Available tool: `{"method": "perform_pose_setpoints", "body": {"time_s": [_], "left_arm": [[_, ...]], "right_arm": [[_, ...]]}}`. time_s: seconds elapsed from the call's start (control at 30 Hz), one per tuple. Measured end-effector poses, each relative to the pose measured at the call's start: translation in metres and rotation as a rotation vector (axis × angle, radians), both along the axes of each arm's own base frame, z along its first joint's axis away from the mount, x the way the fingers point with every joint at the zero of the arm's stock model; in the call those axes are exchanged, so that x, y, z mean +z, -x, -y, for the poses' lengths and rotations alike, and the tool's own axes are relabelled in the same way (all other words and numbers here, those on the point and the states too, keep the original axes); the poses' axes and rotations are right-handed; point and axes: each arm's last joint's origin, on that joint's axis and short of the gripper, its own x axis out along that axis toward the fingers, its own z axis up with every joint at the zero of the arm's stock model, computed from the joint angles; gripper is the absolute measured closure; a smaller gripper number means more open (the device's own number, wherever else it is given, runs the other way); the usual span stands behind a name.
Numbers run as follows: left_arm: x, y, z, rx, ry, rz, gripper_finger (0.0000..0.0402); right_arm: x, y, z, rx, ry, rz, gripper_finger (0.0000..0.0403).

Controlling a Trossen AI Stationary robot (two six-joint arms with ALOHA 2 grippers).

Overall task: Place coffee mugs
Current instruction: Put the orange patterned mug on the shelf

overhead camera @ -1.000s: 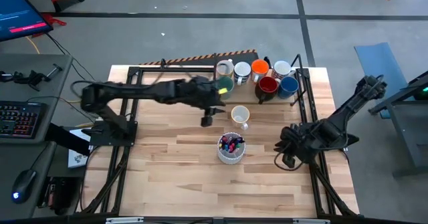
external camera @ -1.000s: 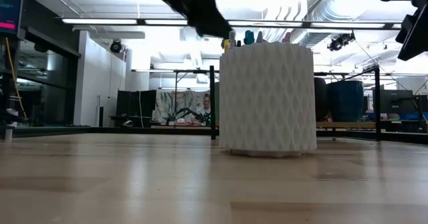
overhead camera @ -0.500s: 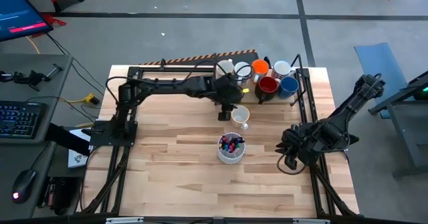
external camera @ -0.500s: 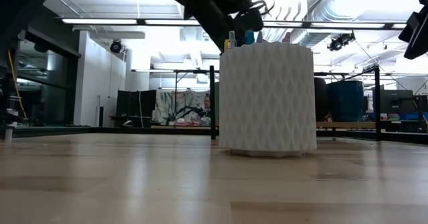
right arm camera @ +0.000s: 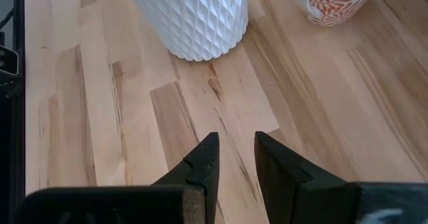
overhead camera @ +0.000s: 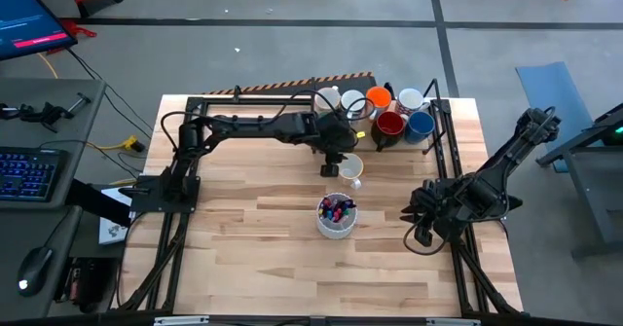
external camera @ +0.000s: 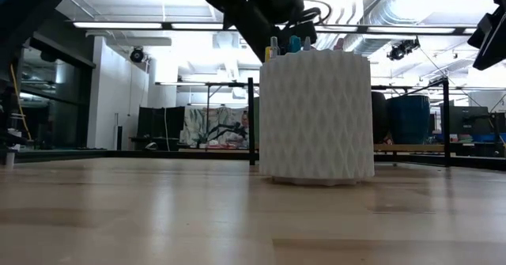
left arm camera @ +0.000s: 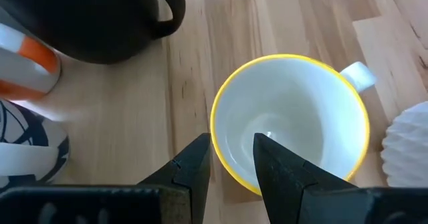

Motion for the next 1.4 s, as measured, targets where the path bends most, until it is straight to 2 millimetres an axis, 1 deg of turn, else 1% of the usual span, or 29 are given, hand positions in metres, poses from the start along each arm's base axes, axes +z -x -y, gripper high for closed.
{"method": "perform_pose_setpoints", "body": {"time_s": [0.27, 0.4, 0.53, 0.63, 1.1, 1.3, 1.4], "left_arm": [[-0.001, 0.000, -0.001, 0.015, -0.002, -0.003, 0.0297], [-0.009, -0.003, -0.001, 0.014, 0.001, -0.011, 0.0297], [-0.023, -0.008, -0.002, 0.024, 0.012, -0.032, 0.0297], [-0.028, -0.010, -0.002, 0.025, 0.018, -0.035, 0.0297], [-0.029, -0.008, 0.000, 0.015, 0.017, -0.060, 0.0298], [-0.028, -0.010, 0.000, 0.019, 0.015, -0.031, 0.0298], [-0.027, -0.012, 0.001, 0.017, 0.013, -0.017, 0.0298]], "right_arm": [[0.000, 0.000, 0.000, 0.002, 0.000, 0.000, 0.0327], [0.000, 0.000, 0.000, 0.010, 0.004, -0.001, 0.0327], [0.000, 0.000, 0.000, 0.016, 0.009, 0.000, 0.0327], [0.000, 0.000, 0.000, 0.015, 0.008, 0.001, 0.0327], [0.000, -0.001, 0.000, 0.045, 0.051, 0.013, 0.0327], [0.003, -0.004, 0.005, -0.017, 0.195, 0.108, 0.0327], [0.003, -0.007, 0.009, -0.032, 0.215, 0.108, 0.0327]]}}
